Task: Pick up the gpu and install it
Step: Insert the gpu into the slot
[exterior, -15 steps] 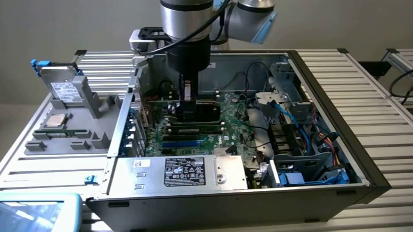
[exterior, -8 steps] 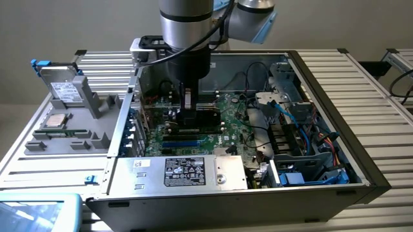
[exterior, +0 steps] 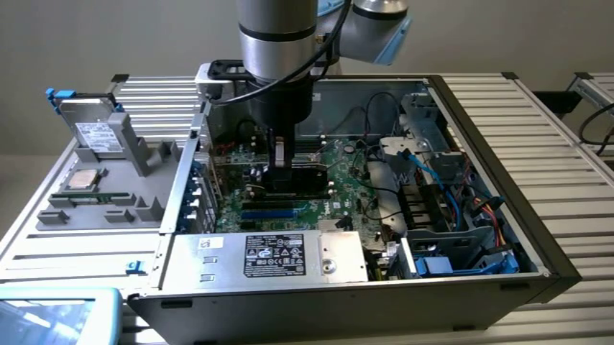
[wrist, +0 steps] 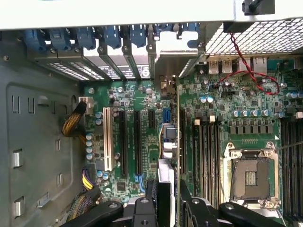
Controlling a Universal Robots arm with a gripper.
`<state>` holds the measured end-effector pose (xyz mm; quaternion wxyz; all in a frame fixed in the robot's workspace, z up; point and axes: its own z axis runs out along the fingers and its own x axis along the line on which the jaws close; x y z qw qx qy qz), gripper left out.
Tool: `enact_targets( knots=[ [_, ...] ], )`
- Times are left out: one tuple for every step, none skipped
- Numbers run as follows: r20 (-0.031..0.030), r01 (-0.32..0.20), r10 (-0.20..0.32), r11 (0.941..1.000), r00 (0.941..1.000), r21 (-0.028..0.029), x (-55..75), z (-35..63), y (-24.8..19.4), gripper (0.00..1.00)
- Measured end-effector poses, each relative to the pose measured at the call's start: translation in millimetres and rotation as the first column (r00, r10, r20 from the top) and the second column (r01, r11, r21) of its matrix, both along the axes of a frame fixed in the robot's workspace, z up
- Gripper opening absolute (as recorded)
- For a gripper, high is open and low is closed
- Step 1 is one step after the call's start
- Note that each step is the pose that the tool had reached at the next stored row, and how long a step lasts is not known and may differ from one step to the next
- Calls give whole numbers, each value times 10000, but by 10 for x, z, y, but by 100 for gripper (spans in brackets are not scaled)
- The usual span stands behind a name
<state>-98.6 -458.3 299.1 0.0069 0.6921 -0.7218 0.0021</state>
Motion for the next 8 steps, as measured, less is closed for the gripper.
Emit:
enact_targets(
  knots=[
    [1,-4,4,10000,10000,2,0,-1,0,28],
    [1,-4,4,10000,10000,3,0,-2,0,28],
    [1,-6,6,10000,10000,3,1,-2,0,28],
    [0,-7,7,10000,10000,1,1,-2,0,28],
    [2,-8,8,10000,10000,-7,1,-5,1,28],
    [1,-7,8,10000,10000,-25,1,-6,1,28],
    [0,-6,6,10000,10000,-56,-1,-8,5,28],
    [0,-6,6,10000,10000,-73,-1,-8,12,28]
  ],
)
